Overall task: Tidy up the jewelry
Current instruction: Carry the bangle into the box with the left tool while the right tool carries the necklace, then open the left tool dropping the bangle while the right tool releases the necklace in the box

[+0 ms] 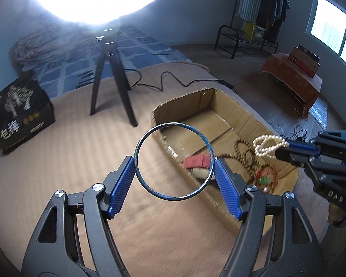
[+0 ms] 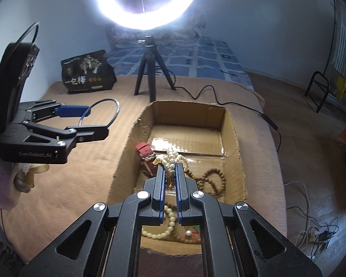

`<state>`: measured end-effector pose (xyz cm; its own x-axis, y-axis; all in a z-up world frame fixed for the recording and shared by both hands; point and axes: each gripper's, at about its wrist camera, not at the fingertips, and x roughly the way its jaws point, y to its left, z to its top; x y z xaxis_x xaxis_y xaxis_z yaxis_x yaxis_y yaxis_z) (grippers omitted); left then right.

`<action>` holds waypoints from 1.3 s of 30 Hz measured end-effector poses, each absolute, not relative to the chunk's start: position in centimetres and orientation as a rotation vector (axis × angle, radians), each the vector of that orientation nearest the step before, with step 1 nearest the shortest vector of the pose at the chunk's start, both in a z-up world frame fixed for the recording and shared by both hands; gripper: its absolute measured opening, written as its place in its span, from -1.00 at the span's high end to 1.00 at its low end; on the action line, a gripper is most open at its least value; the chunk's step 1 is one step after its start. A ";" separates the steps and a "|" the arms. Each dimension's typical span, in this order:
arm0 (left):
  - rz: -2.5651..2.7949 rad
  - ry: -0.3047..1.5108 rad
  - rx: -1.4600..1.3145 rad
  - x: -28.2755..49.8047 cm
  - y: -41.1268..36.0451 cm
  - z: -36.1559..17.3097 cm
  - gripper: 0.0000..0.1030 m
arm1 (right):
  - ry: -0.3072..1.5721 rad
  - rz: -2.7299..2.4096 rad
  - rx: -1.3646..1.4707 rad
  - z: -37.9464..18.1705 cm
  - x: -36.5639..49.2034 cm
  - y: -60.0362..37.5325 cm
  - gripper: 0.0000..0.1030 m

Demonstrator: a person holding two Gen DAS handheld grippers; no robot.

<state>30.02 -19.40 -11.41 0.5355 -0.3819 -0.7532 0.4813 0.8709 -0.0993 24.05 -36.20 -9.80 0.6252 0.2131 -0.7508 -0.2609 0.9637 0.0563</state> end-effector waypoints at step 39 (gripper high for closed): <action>-0.535 0.895 0.090 34.3 -24.8 -13.0 -0.41 | 0.893 0.229 -0.047 -12.1 25.6 -38.1 0.66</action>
<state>34.33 -24.77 -13.00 0.5037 -0.4061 -0.7625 0.4795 0.8656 -0.1443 25.64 -38.13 -12.11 0.6042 0.1787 -0.7765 -0.2175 0.9745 0.0550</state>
